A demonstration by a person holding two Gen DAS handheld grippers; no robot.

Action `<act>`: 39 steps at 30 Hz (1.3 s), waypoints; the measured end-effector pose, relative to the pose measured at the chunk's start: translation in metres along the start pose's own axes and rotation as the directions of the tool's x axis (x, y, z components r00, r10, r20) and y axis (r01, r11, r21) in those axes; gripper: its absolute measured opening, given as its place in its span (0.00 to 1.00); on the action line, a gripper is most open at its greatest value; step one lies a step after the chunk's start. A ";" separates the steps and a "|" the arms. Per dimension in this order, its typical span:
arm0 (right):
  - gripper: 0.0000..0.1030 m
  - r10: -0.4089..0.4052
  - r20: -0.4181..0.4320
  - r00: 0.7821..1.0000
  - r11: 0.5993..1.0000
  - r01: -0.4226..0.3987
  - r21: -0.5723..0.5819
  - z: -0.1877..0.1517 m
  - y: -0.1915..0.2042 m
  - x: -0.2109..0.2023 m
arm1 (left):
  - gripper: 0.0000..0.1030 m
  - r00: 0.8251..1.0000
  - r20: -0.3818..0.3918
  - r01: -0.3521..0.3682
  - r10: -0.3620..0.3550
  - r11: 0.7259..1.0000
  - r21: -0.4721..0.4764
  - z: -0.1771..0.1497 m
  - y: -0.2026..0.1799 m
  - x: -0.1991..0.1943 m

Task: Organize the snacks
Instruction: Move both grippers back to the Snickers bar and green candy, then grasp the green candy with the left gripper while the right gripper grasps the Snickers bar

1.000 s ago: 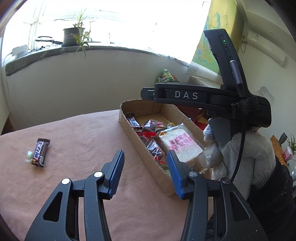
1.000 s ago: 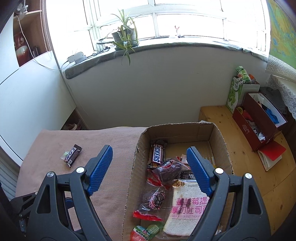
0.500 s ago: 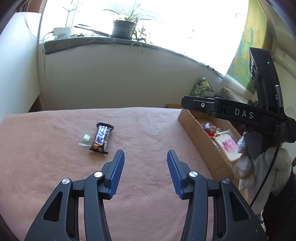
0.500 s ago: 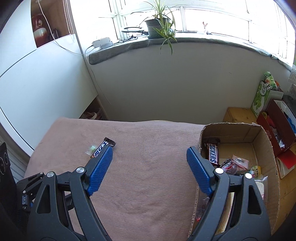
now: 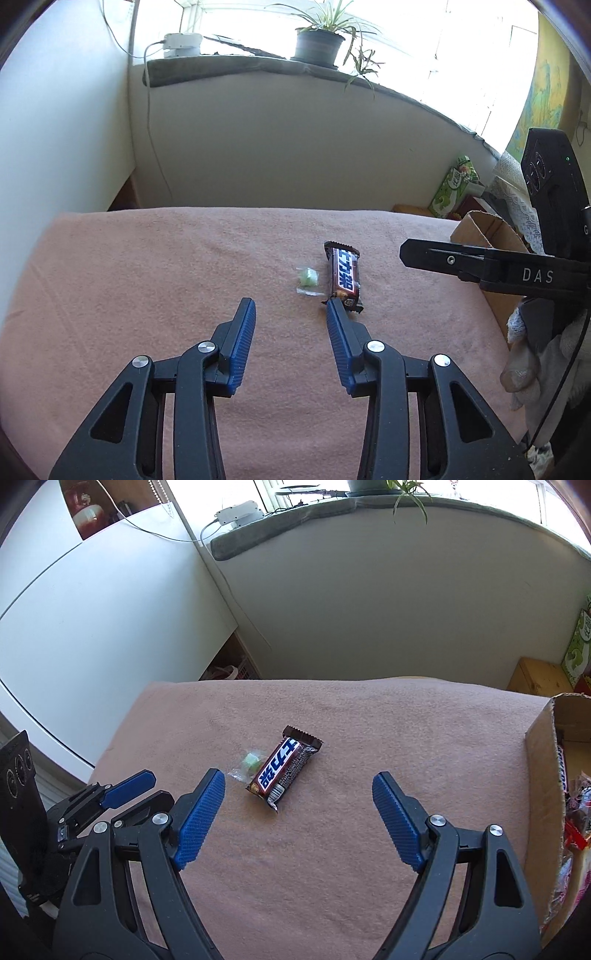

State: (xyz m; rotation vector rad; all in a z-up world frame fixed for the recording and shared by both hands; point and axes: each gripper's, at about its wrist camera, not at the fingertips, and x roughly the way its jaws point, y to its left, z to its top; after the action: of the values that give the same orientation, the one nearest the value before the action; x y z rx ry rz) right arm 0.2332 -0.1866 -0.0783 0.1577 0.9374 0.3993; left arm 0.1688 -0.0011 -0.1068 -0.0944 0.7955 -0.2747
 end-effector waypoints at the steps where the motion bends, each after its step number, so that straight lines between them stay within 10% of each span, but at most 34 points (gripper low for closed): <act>1: 0.82 0.014 -0.017 1.000 1.000 -0.014 0.020 0.000 0.000 0.008 | 0.35 1.000 -0.006 0.003 -0.003 1.000 0.001 0.000 0.002 0.002; 23: 0.41 0.038 -0.189 0.981 0.998 -0.029 0.048 0.023 0.007 0.097 | 0.29 0.995 -0.086 0.057 -0.054 0.997 0.042 0.017 -0.011 0.057; 39: 0.40 0.009 -0.207 0.978 1.000 -0.007 0.010 0.029 -0.005 0.093 | 0.20 0.992 -0.122 0.035 -0.023 0.995 0.098 0.024 -0.022 0.087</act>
State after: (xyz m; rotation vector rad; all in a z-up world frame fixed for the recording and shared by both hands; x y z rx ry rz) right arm 0.3070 -0.1532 -0.1322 0.1299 1.1444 0.4242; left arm 0.2393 -0.0474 -0.1466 0.0052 0.8993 -0.3497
